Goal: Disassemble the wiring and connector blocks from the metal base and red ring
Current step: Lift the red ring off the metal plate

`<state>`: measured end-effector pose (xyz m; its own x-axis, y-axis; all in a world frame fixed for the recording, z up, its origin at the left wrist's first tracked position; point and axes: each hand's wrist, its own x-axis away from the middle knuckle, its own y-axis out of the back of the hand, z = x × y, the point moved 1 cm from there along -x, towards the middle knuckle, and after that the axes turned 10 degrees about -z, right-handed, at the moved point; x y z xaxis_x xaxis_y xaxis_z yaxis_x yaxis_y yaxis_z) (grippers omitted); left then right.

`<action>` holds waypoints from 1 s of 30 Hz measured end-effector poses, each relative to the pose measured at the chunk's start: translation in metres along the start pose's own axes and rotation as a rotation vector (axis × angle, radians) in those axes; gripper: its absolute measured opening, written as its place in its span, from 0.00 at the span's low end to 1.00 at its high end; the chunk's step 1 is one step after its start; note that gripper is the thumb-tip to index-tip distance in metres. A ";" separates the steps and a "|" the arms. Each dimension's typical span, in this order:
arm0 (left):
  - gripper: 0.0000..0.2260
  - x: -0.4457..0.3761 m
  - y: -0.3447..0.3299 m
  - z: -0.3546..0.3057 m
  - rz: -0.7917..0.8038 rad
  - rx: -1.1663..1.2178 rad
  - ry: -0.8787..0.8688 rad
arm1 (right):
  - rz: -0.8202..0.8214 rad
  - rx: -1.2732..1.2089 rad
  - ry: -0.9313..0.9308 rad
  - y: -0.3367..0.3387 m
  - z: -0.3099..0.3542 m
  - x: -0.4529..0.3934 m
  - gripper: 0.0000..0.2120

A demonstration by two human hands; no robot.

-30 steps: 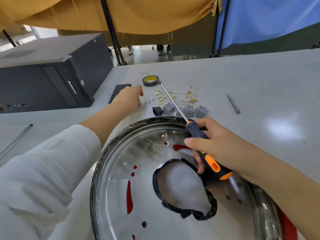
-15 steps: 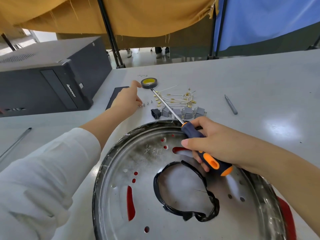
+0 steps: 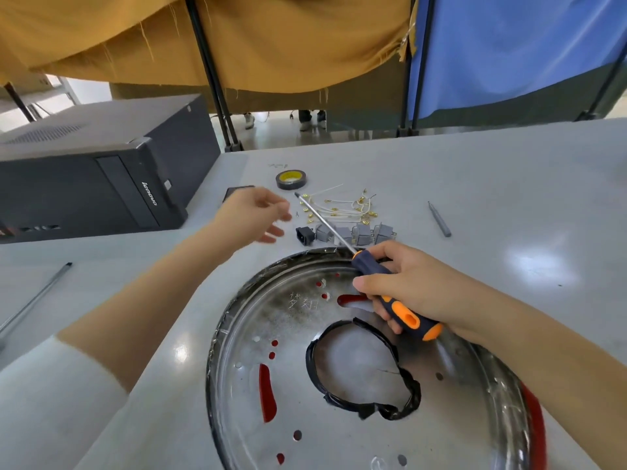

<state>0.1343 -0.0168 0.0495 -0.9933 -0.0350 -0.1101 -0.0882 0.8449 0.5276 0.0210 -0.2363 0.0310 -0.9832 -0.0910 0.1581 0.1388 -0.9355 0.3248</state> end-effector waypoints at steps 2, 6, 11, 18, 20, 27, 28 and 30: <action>0.09 0.025 0.006 -0.011 0.181 -0.015 0.034 | -0.034 -0.104 0.003 0.000 0.007 0.006 0.10; 0.14 0.058 0.009 -0.014 0.299 -0.179 0.058 | -0.138 -0.393 0.026 0.009 0.024 0.020 0.12; 0.08 0.080 -0.001 -0.013 0.338 -0.304 -0.025 | -0.387 -0.134 0.063 0.051 0.024 0.032 0.12; 0.15 0.087 -0.008 -0.015 0.259 -0.369 -0.030 | -0.744 0.343 -0.037 0.112 -0.038 0.014 0.09; 0.15 0.089 -0.008 -0.015 0.252 -0.361 -0.026 | -0.748 0.440 -0.042 0.116 -0.055 0.001 0.10; 0.12 0.089 -0.012 -0.012 0.233 -0.340 -0.023 | -0.706 0.581 -0.196 0.122 -0.077 -0.034 0.06; 0.12 0.089 -0.013 -0.012 0.232 -0.344 -0.025 | -0.686 0.631 -0.212 0.122 -0.076 -0.035 0.06; 0.12 0.089 -0.015 -0.012 0.228 -0.346 -0.032 | -0.697 0.751 -0.196 0.122 -0.072 -0.031 0.08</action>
<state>0.0468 -0.0391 0.0421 -0.9880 0.1535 0.0186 0.1081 0.5997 0.7929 0.0603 -0.3722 -0.0018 -0.8466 0.5076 -0.1601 -0.3479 -0.3001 0.8882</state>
